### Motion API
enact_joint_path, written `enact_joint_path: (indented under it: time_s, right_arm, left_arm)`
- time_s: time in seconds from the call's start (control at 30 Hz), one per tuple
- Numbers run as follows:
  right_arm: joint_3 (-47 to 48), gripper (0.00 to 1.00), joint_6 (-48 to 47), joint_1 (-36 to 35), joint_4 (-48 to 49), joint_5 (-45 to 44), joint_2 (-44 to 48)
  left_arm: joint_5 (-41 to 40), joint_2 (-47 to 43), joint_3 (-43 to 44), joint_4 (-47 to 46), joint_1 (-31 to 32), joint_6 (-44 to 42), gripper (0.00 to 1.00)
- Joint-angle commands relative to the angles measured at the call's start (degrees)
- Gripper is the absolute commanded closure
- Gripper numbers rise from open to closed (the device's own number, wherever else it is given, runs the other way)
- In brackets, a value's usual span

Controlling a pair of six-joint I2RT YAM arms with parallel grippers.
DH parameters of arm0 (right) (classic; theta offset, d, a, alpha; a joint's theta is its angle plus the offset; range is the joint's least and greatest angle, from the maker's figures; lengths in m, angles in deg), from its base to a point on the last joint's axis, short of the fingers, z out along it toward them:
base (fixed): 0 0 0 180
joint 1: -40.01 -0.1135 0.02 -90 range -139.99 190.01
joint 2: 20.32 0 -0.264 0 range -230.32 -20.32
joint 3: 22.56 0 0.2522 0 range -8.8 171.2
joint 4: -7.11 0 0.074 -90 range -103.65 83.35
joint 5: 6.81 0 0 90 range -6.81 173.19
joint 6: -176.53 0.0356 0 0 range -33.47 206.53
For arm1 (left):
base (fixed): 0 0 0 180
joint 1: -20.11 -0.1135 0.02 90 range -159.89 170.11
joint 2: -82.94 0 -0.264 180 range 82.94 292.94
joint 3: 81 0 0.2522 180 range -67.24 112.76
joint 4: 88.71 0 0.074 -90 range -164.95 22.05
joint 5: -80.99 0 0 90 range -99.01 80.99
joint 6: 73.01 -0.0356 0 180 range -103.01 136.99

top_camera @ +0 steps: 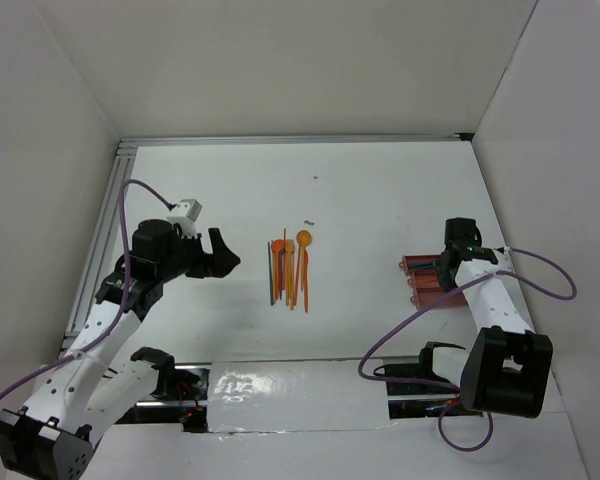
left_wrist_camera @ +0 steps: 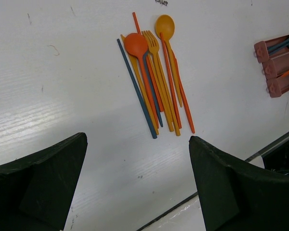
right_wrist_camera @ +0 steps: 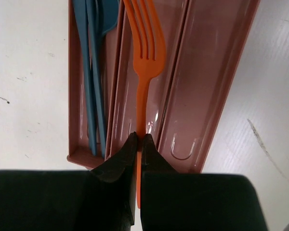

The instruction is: Sort the eating utensils into containers

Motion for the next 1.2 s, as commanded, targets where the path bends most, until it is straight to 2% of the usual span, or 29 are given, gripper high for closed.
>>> enact_joint_path:
  time_s: [0.0, 0.33, 0.7, 0.87, 1.0, 1.03, 1.1, 1.13, 1.17]
  right_arm:
    - [-1.27, 1.00, 0.70, 0.87, 4.69, -1.42, -0.03]
    - [-2.50, 1.00, -3.61, 6.23, 10.23, 2.09, -2.83]
    - [-1.36, 0.99, -2.56, 7.47, 11.29, 2.09, -6.79]
    - [-2.42, 0.97, -3.52, 7.56, 12.87, 1.57, -5.83]
    - [-1.89, 0.84, -3.97, 7.55, 12.96, 1.57, -5.48]
    - [-1.37, 0.75, -3.88, 7.55, 12.96, 1.57, -5.65]
    - [-1.36, 0.65, -3.88, 7.55, 12.08, 2.09, -5.65]
    - [-1.36, 0.53, -3.62, 7.55, 11.21, 2.09, -5.56]
    - [-0.84, 0.49, -3.35, 7.55, 10.68, 2.96, -5.22]
  left_arm:
    - [1.31, 1.02, 0.94, -1.65, -0.15, -1.33, 0.00]
    - [2.02, 1.38, 0.76, -2.79, -0.15, -0.45, 0.00]
    - [0.87, -0.65, -0.56, -2.97, -0.23, -0.19, 0.00]
    - [0.88, -0.29, -0.21, -2.35, -0.23, -0.19, 0.01]
    - [1.22, -0.47, -0.03, -2.35, -0.15, -0.36, 0.00]
    - [1.05, -0.47, -0.12, -2.35, -0.23, -0.45, 0.00]
    - [1.14, -0.39, -0.12, -2.52, -0.23, -0.27, 0.00]
    - [1.23, -0.47, -0.12, -2.44, -0.23, -0.27, 0.00]
    - [1.23, -0.38, -0.21, -2.35, -0.23, -0.19, 0.00]
